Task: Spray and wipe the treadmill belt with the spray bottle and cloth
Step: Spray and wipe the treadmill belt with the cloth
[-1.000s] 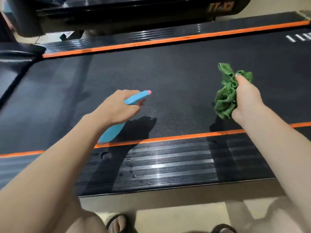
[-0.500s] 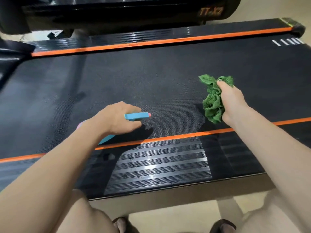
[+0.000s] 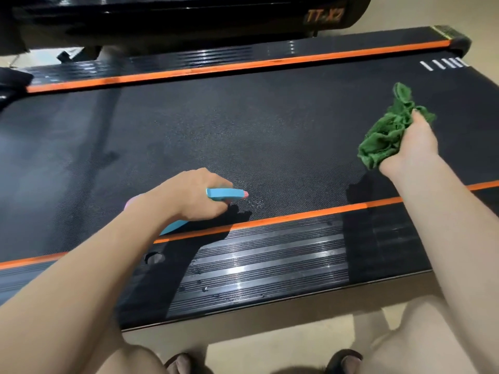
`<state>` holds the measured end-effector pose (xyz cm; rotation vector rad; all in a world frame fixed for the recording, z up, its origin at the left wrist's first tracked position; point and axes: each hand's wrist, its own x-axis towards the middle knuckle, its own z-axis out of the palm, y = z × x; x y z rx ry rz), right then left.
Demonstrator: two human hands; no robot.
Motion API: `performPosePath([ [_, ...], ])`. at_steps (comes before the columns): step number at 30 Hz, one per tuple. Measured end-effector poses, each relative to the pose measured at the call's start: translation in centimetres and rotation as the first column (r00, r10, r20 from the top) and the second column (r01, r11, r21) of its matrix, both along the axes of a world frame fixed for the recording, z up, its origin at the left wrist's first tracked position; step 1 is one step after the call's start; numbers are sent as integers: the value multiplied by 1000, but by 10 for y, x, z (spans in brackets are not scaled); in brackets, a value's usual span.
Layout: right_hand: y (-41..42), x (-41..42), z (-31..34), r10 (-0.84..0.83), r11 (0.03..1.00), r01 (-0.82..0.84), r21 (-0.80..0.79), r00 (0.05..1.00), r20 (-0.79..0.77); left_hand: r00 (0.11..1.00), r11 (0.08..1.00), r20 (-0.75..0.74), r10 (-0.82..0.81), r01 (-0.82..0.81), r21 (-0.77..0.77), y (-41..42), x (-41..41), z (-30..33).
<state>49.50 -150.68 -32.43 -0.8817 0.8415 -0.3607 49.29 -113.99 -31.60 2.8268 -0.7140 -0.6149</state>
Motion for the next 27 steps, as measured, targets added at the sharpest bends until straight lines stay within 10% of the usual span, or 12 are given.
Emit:
performPosePath([
  [12, 17, 10, -18, 115, 993, -116, -31, 993, -22, 995, 998, 97, -37, 41, -39, -55, 4, -4],
  [27, 29, 15, -24, 138, 989, -141, -49, 989, -54, 918, 925, 149, 369, -347, -153, -38, 22, 2],
])
